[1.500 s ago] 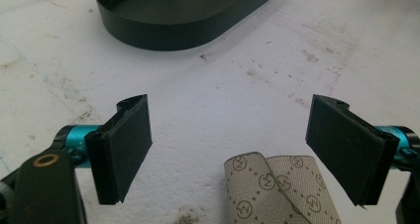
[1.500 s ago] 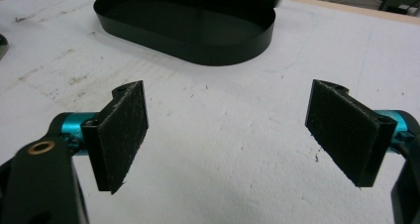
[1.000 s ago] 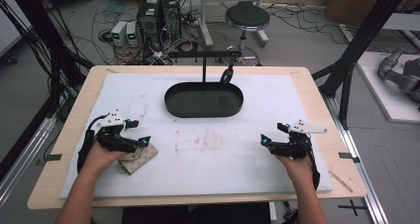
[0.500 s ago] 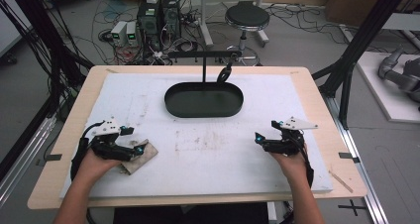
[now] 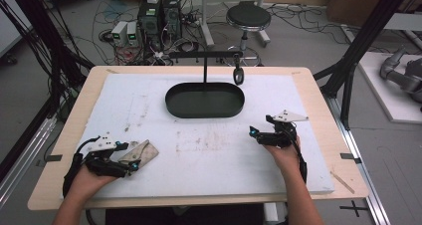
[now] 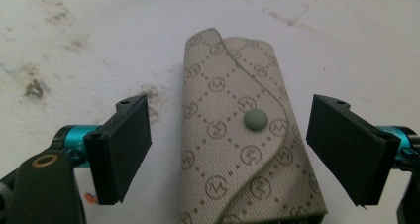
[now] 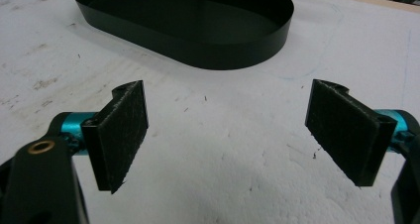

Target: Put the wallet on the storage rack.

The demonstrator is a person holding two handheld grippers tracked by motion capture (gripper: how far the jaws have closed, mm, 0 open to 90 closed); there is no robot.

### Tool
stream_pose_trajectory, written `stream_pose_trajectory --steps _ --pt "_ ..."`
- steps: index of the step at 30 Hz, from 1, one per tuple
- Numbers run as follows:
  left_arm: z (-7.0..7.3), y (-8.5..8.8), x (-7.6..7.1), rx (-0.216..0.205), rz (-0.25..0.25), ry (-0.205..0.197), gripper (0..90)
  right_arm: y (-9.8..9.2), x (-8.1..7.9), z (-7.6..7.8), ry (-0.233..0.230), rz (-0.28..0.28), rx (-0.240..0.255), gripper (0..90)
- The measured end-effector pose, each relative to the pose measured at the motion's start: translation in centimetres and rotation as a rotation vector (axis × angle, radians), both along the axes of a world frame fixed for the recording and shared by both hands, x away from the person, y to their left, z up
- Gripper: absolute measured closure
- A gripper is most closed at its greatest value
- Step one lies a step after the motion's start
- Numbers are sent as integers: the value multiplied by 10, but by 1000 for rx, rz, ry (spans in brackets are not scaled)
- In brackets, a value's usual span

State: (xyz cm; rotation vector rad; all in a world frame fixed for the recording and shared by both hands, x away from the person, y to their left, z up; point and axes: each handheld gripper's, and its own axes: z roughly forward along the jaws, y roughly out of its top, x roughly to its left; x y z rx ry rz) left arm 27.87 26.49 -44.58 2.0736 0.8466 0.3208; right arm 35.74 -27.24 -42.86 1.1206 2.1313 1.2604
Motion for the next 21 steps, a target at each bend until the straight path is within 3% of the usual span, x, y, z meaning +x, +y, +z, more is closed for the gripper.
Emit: stream_pose_trajectory --steps 4,7,8,11,15,21 --pt "-8 -8 -1 47 -31 39 170 4 4 0 -2 4 -8 172" --pt "-7 -10 -2 78 -26 22 177 4 4 0 -3 -1 -7 172" --pt "-7 -9 -3 85 -15 9 216 4 3 0 -3 -3 -5 172" --pt "-6 -6 -3 80 -13 6 300 3 3 1 -1 -6 -4 172" --pt "-3 -7 -1 89 -21 7 335 3 2 1 -2 -6 -11 172" --pt "0 -11 4 70 -42 8 357 0 -3 2 -2 -9 -16 172"
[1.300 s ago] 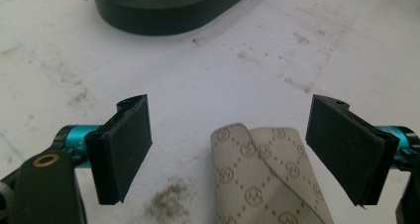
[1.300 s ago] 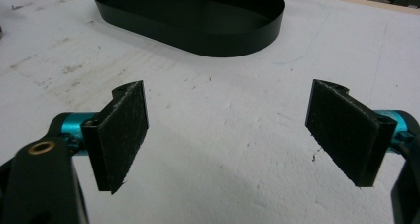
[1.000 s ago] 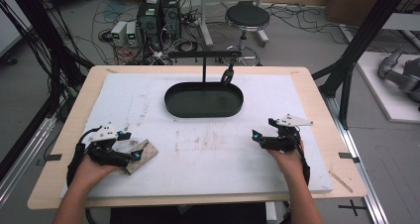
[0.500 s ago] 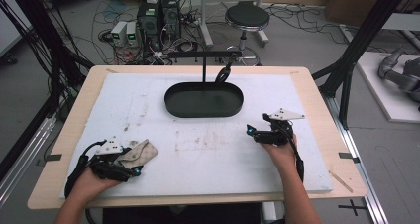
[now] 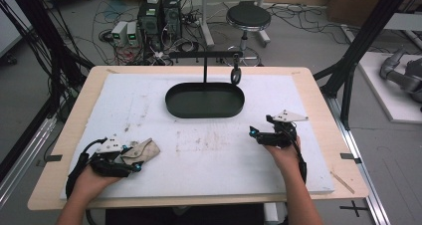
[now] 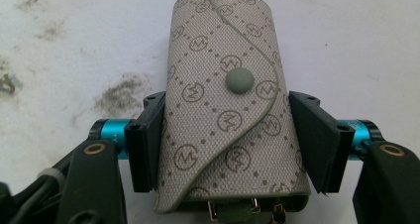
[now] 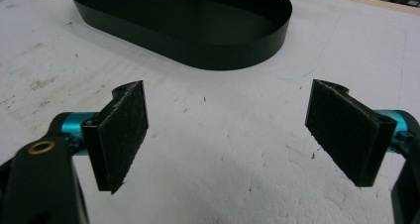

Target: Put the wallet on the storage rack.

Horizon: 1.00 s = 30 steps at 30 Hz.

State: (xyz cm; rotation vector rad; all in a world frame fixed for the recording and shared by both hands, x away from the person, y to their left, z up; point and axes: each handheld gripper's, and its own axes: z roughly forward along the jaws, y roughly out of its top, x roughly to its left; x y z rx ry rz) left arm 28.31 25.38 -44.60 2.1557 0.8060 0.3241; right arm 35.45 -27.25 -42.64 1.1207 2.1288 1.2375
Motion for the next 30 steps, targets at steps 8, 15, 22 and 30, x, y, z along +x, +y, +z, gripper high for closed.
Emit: stream_pose_trajectory --steps 8,15,22,30 --pt "11 -10 15 -36 -34 -19 361 -10 -13 -2 11 -5 -15 172" --pt "21 -29 32 -45 -87 -43 362 -27 -30 -5 27 -24 -28 172" --pt "31 -54 53 -34 -118 -74 363 -43 -51 -9 45 -44 -33 172" --pt "43 -69 84 -35 -116 -80 363 -59 -69 -12 52 -71 -26 172"
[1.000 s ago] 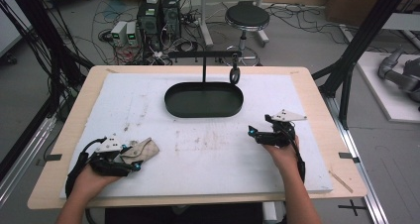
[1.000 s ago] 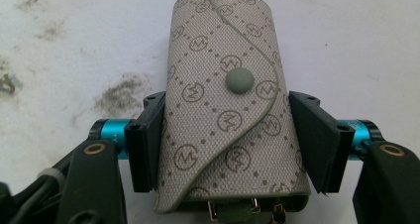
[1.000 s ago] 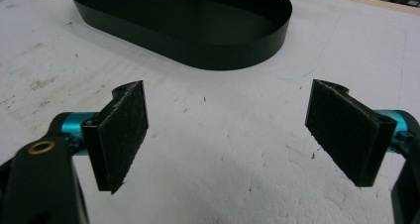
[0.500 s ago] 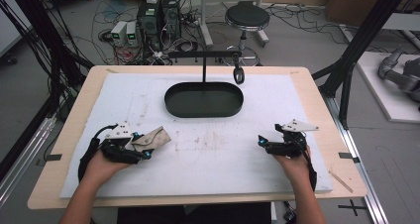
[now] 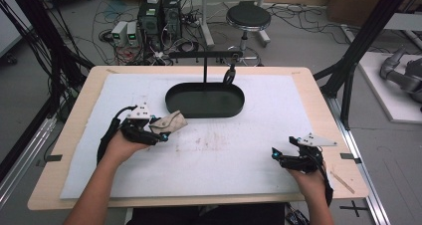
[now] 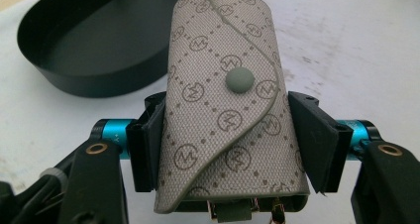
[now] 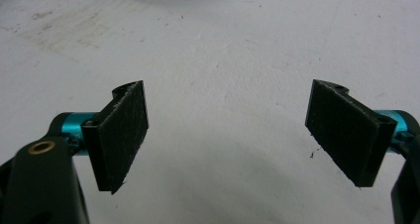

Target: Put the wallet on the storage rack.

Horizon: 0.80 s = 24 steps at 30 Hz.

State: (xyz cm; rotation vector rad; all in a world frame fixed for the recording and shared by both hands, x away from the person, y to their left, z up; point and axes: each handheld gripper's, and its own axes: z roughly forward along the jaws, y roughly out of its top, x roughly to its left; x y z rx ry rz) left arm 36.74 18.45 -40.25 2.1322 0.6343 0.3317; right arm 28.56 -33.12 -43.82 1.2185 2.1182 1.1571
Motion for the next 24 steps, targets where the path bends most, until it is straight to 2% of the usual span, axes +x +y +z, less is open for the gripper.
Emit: stream_pose_trajectory --steps 3,6,8,10,12,21,24 --pt "5 -3 14 -2 3 5 363 -4 -5 0 2 -6 0 172" --pt "10 -6 27 10 18 -3 364 -6 -7 -1 1 -6 -2 172" --pt "13 -11 34 22 13 -19 363 -7 -8 -2 2 -7 -1 172" --pt "15 -16 42 32 11 -17 363 -8 -9 -3 6 -6 0 172" --pt "16 -21 49 49 8 -17 363 -9 -9 -3 5 -5 0 172" --pt "17 -41 80 69 6 -6 363 -11 -9 -3 1 -4 9 172" --pt "15 -49 91 82 4 -15 363 -11 -10 -3 2 -3 9 172"
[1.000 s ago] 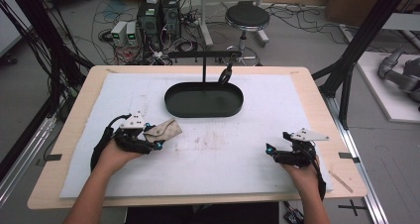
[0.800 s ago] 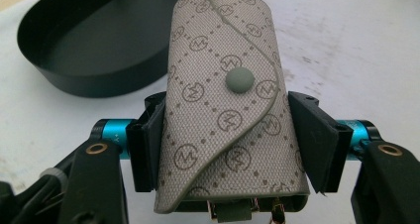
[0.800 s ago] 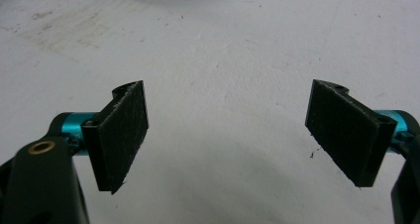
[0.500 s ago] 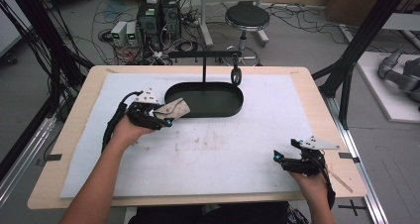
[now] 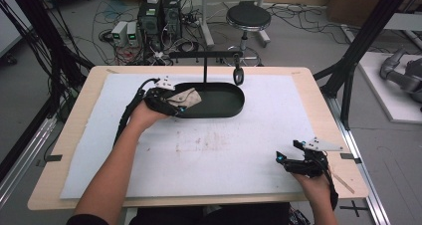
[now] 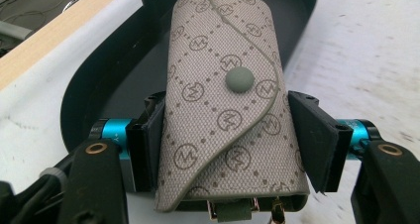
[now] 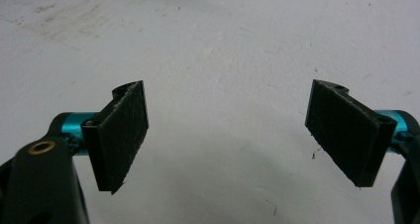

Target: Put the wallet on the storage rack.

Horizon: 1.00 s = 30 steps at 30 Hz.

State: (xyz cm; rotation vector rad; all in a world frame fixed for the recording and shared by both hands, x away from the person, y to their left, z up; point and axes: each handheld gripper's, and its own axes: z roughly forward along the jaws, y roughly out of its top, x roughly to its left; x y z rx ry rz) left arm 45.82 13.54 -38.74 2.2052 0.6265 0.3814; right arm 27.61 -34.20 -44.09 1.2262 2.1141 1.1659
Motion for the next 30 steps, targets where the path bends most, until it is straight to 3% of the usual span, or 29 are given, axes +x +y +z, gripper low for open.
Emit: stream_pose_trajectory --steps 4,8,13,18,22,30 --pt "-1 -13 12 34 -10 9 363 0 1 0 1 4 -1 172" --pt "-3 -26 22 17 -26 6 363 0 1 0 -1 2 1 172" --pt "-9 -46 37 -10 -42 35 362 -1 1 -1 -2 7 3 172" --pt "-14 -62 49 16 -55 37 362 -3 0 0 -2 1 9 172" --pt "-23 -69 54 10 -57 32 362 -3 1 0 -3 -1 7 172" --pt "-39 -72 63 72 -34 66 361 -3 1 -1 -2 -1 7 172"
